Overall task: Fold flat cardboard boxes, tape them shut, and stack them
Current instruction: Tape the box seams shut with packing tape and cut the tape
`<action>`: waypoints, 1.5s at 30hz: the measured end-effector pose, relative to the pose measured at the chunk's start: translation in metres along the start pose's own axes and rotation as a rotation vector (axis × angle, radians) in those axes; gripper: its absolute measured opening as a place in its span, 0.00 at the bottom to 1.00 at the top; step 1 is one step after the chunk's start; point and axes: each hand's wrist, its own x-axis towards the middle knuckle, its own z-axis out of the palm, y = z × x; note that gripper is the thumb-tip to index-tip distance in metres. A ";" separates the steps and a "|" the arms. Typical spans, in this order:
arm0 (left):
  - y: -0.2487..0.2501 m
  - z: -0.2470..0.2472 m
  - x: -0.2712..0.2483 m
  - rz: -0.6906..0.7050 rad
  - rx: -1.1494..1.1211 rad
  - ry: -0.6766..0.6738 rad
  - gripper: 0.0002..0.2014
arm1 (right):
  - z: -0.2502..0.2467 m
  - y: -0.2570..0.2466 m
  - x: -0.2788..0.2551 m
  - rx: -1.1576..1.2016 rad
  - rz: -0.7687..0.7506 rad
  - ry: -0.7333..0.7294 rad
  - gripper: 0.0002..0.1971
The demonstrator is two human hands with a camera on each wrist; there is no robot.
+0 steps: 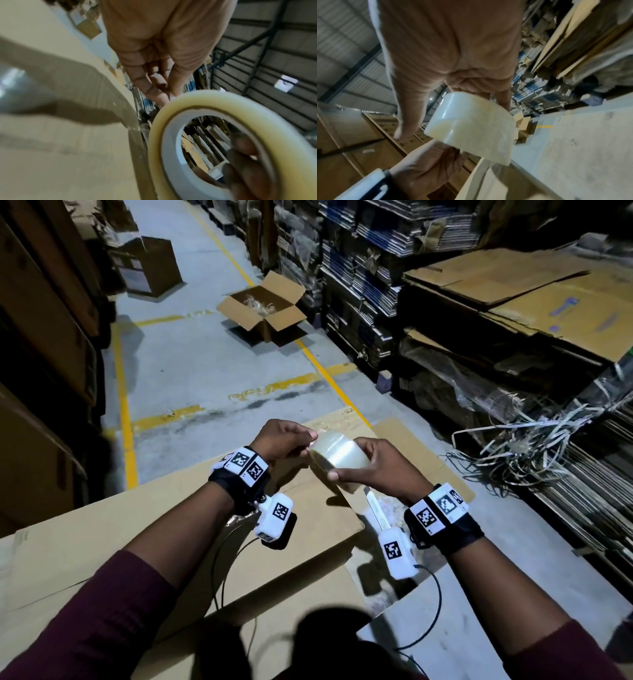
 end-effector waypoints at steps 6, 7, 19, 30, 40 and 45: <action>0.029 -0.024 0.044 0.125 0.193 0.066 0.05 | 0.008 -0.009 0.001 0.315 0.072 0.040 0.20; 0.029 -0.026 0.051 0.128 0.268 0.038 0.05 | 0.010 -0.009 0.003 0.342 0.076 0.036 0.21; 0.002 -0.042 0.113 -0.094 0.457 0.007 0.04 | 0.020 -0.014 0.075 0.255 0.137 0.016 0.16; -0.008 -0.047 0.116 -0.182 0.684 -0.194 0.09 | 0.014 0.003 0.084 0.322 0.148 0.018 0.25; -0.005 -0.032 0.113 -0.263 0.735 -0.128 0.08 | 0.010 0.004 0.076 0.408 0.163 0.034 0.19; -0.006 -0.030 0.111 -0.270 0.640 -0.160 0.15 | 0.011 0.005 0.071 0.406 0.144 0.052 0.22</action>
